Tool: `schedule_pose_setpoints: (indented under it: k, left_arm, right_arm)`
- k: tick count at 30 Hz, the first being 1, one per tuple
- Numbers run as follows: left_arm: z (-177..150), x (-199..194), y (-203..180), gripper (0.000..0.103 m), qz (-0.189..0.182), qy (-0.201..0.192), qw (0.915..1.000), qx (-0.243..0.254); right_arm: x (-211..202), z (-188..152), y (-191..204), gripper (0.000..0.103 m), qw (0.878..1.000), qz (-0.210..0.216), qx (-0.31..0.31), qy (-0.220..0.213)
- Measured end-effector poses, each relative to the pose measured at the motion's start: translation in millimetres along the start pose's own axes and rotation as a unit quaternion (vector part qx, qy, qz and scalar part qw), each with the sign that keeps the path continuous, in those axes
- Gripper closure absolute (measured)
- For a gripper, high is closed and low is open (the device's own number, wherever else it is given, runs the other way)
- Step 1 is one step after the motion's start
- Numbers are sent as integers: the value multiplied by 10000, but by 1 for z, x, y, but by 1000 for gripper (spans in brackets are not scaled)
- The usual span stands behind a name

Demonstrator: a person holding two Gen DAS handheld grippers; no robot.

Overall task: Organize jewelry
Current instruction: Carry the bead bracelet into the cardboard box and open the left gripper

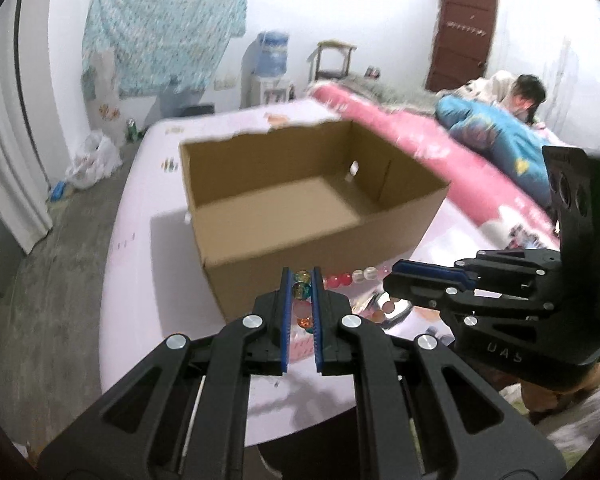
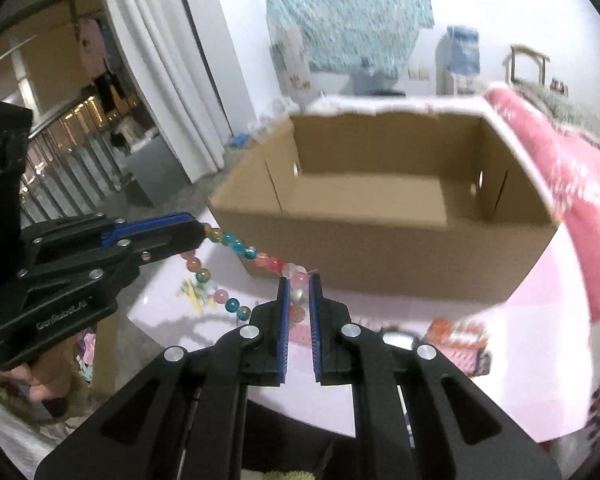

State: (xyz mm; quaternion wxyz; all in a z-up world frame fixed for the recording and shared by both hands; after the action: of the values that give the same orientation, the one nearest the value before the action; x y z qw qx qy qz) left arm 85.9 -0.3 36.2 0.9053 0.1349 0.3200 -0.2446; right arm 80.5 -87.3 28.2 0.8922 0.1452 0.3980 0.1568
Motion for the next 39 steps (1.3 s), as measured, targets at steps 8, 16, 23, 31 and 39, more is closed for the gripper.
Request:
schedule_pose_setpoints:
  k: [8,16,23,31,39]
  left_arm:
    - [77,-4,9,95,63,-597,9980,220]
    - [116,85,61,95,37,169,9998,-15]
    - [84,189,104,95,248,1681,9854,-79]
    - [69,209,125,89,729,2093,9751,110]
    - [84,185,117,68,784,1665,9829,101]
  right_arm:
    - [-20,84,16,94,9973,272,-411,-547]
    - [85,158,-13,94,9932,724,90,908]
    - [200,155,-41,94,9634,557,637,2544]
    - [253,143,-44,92,9502,472,872,2955]
    - [232,158,-50,78,9619,314,862,2574]
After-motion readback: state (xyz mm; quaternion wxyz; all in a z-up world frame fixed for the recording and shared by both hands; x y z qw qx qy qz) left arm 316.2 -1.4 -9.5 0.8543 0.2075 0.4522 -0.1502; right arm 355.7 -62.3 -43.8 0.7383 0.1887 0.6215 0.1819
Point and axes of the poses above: each gripper's, at about its wrist camera, not at the fingertips, and x roughly the way its jaws point, y to its left, z to its top, the point moved 8 cm from there along x, roughly the way its jaws point, and after that the axes turned 13 degrees about x, right-handed, at the moved point
